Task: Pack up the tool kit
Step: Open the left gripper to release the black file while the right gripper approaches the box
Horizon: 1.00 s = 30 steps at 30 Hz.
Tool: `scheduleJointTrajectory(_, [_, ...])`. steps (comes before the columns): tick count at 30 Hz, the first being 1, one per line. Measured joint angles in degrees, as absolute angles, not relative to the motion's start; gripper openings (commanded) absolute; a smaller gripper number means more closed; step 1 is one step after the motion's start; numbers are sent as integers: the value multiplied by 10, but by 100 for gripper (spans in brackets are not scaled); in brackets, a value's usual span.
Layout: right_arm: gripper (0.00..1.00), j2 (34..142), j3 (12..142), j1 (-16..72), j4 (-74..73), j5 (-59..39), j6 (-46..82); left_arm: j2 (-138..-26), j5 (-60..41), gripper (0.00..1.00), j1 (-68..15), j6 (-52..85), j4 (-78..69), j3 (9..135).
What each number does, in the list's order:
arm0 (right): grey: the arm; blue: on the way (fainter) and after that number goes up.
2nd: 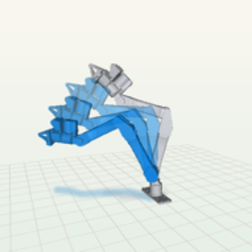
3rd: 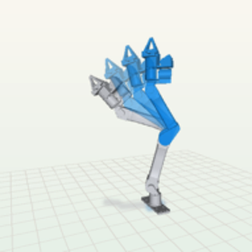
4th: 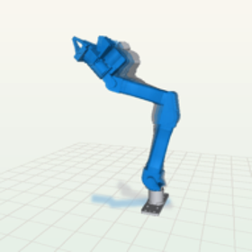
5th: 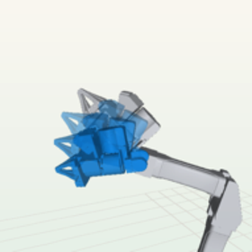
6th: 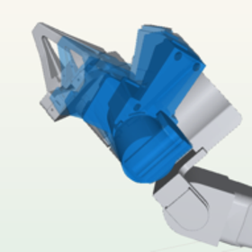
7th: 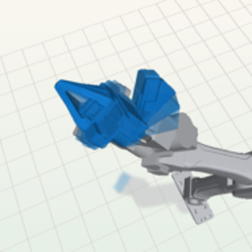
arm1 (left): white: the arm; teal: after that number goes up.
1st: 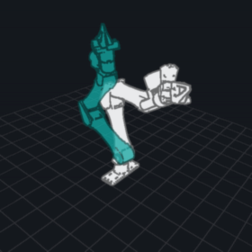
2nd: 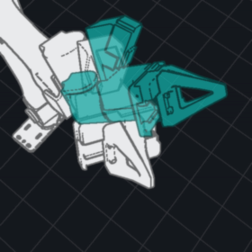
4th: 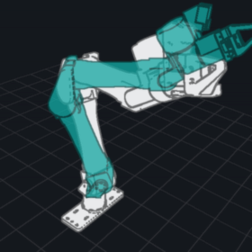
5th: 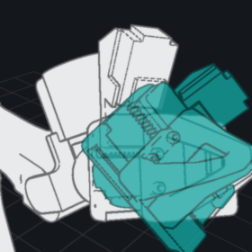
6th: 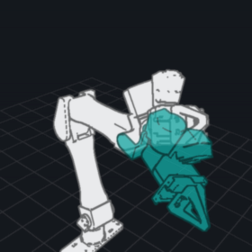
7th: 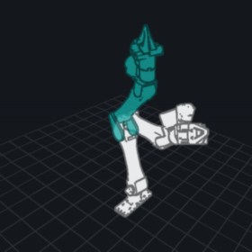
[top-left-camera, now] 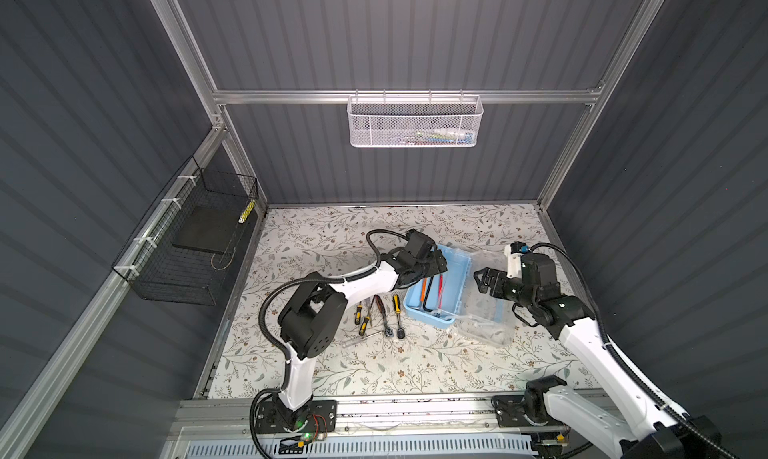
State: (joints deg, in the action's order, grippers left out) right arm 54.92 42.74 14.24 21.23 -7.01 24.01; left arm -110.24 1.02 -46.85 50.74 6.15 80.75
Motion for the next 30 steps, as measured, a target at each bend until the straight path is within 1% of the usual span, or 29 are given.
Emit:
scheduleJointTrajectory(6, [91,565,449,159,219,-47,242,-1031,19,100,-469,490,57,770])
scheduleJointTrajectory(11, [91,602,457,159,239,-33,242,-1011,34,99,-469,469,65,752])
scheduleJointTrajectory(14, [91,602,458,159,251,-25,242,-996,50,97,-469,457,77,731])
scheduleJointTrajectory(21, [89,598,466,149,269,-23,242,-986,55,82,-445,424,114,687])
scheduleJointTrajectory(27, [88,641,485,148,268,-49,242,-1007,43,76,-434,393,120,685])
scheduleJointTrajectory(30, [88,670,496,145,268,-58,239,-1032,27,69,-435,380,120,687])
